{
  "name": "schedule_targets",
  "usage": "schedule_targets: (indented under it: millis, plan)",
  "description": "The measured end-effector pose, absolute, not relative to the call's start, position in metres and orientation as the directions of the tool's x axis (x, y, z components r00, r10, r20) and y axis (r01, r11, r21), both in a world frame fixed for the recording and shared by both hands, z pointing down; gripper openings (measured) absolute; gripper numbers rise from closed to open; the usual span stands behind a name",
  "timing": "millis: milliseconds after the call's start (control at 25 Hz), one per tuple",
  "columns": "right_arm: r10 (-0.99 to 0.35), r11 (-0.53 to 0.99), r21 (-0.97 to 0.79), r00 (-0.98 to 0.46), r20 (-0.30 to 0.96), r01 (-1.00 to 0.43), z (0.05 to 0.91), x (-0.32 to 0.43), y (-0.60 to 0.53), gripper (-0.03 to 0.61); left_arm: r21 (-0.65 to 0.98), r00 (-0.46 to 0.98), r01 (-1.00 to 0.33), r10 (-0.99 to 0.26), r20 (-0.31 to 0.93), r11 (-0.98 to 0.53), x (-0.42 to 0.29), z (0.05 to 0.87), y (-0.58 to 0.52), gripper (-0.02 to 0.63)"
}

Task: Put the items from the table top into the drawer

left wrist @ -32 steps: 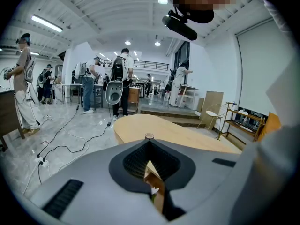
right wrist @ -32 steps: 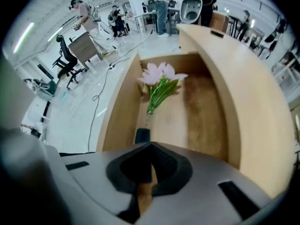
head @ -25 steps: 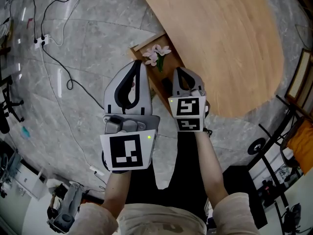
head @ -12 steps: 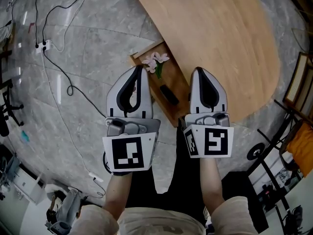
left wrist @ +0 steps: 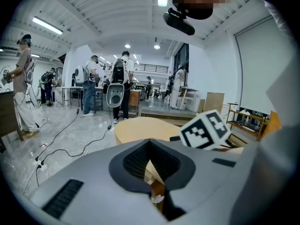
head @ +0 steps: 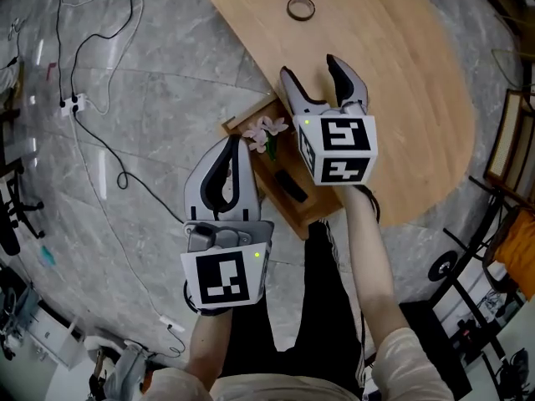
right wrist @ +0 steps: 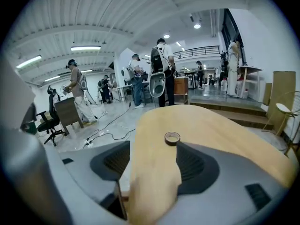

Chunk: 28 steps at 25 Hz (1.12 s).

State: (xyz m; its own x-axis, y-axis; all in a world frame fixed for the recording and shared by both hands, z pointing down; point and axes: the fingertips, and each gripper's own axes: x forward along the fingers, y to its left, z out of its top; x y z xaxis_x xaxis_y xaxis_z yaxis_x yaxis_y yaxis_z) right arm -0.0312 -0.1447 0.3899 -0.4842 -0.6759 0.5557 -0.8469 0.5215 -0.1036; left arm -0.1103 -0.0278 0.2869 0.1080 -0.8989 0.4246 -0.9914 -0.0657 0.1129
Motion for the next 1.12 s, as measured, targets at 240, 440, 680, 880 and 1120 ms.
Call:
schedule_targets:
  millis: [240, 440, 680, 880, 1120]
  plan:
    - [-0.642, 0.407, -0.118, -0.375, 0.669, -0.906, 0.461, -0.038, -0.254, 0.301, 0.081, 0.077, -0.996, -0.891, 0.448, -0.046, -0.141, 0.299, -0.027, 0.006]
    - [-0.605, 0.367, -0.124, -0.338, 0.721, -0.922, 0.485, -0.039, -0.28, 0.301, 0.048, 0.021, -0.999, -0.886, 0.464, 0.001, -0.173, 0.304, -0.021, 0.006]
    - [-0.581, 0.374, -0.084, -0.304, 0.755, -0.924, 0.492, -0.043, -0.284, 0.283, 0.027, -0.002, -0.999, -0.886, 0.463, 0.017, -0.185, 0.299, -0.021, 0.006]
    - [-0.565, 0.394, -0.074, -0.305, 0.766, -0.916, 0.491, -0.038, -0.281, 0.247, 0.037, 0.021, -0.999, -0.891, 0.453, -0.005, -0.173, 0.295, -0.026, 0.006]
    - [-0.644, 0.387, -0.105, -0.349, 0.681, -0.916, 0.446, -0.032, -0.27, 0.244, 0.043, 0.049, -0.999, -0.89, 0.453, -0.033, -0.156, 0.292, -0.025, 0.006]
